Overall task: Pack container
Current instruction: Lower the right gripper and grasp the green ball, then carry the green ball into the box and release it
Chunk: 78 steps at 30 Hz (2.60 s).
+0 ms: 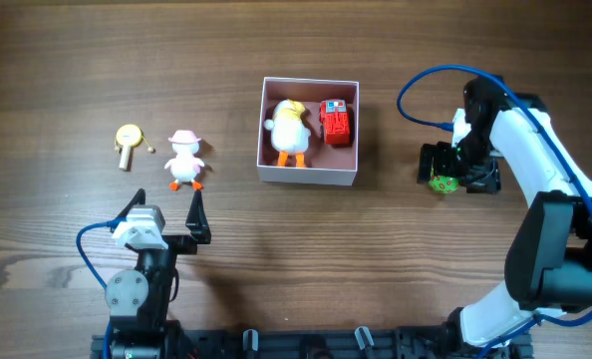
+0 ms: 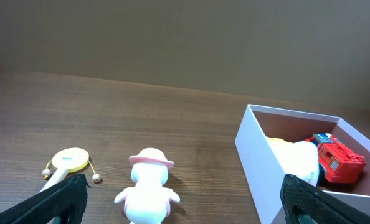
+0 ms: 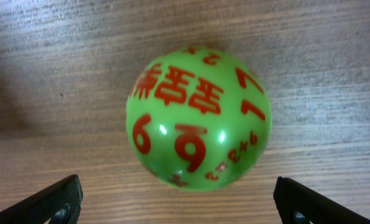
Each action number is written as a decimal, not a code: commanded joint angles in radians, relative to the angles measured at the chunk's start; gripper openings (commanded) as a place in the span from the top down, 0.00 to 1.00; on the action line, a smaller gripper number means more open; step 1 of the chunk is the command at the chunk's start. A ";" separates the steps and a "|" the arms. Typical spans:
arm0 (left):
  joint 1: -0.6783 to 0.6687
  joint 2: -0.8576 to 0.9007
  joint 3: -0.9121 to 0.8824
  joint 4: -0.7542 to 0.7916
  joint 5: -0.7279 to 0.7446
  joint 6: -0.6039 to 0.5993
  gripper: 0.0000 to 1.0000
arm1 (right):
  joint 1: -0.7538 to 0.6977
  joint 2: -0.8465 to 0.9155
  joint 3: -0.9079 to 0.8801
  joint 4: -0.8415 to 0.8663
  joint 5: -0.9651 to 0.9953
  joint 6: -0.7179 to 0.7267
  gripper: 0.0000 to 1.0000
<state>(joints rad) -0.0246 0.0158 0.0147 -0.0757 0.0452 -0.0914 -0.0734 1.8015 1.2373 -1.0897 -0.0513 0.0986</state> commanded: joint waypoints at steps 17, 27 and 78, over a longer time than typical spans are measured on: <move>0.008 -0.002 -0.009 0.000 -0.010 0.008 0.00 | 0.002 0.008 -0.006 0.122 0.044 -0.021 0.30; 0.008 -0.002 -0.009 0.000 -0.010 0.008 0.00 | 0.002 0.008 -0.022 0.150 0.044 -0.021 0.30; 0.008 -0.002 -0.009 0.000 -0.010 0.008 0.00 | 0.220 0.003 0.536 -0.119 -0.383 -0.001 0.59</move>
<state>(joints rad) -0.0246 0.0158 0.0147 -0.0757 0.0452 -0.0914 0.0681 1.8027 1.7512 -1.2098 -0.3672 0.1005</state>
